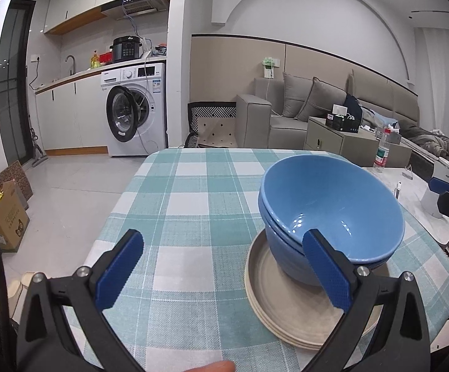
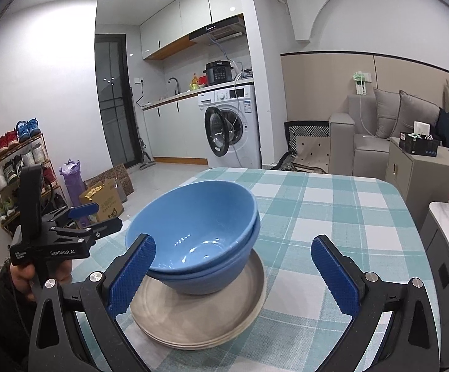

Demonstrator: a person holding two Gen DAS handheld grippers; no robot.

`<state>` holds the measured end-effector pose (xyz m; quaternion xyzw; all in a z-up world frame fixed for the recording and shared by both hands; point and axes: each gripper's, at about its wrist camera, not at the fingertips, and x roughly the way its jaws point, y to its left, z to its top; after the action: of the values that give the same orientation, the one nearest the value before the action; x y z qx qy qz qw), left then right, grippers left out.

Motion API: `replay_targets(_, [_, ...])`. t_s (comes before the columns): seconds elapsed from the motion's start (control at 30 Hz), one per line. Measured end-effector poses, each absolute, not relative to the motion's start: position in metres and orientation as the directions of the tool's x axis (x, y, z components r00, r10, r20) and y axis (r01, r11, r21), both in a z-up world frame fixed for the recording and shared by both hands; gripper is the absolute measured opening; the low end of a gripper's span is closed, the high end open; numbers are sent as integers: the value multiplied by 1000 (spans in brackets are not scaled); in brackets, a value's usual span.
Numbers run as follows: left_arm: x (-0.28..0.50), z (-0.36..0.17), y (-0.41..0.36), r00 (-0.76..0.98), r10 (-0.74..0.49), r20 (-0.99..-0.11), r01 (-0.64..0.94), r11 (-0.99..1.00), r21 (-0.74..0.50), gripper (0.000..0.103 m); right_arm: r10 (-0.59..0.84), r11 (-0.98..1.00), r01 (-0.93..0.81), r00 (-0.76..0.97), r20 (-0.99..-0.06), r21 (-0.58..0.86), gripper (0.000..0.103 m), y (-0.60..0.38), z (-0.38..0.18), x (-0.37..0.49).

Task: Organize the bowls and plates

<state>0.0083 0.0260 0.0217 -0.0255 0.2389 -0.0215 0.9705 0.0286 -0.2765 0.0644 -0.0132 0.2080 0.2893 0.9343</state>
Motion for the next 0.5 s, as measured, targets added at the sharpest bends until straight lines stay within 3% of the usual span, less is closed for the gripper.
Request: replay_targets(0.5, [1, 5, 29, 909, -53, -414, 25, 997, -73, 103, 528, 830, -557, 773, -352, 23, 102, -271, 29, 13])
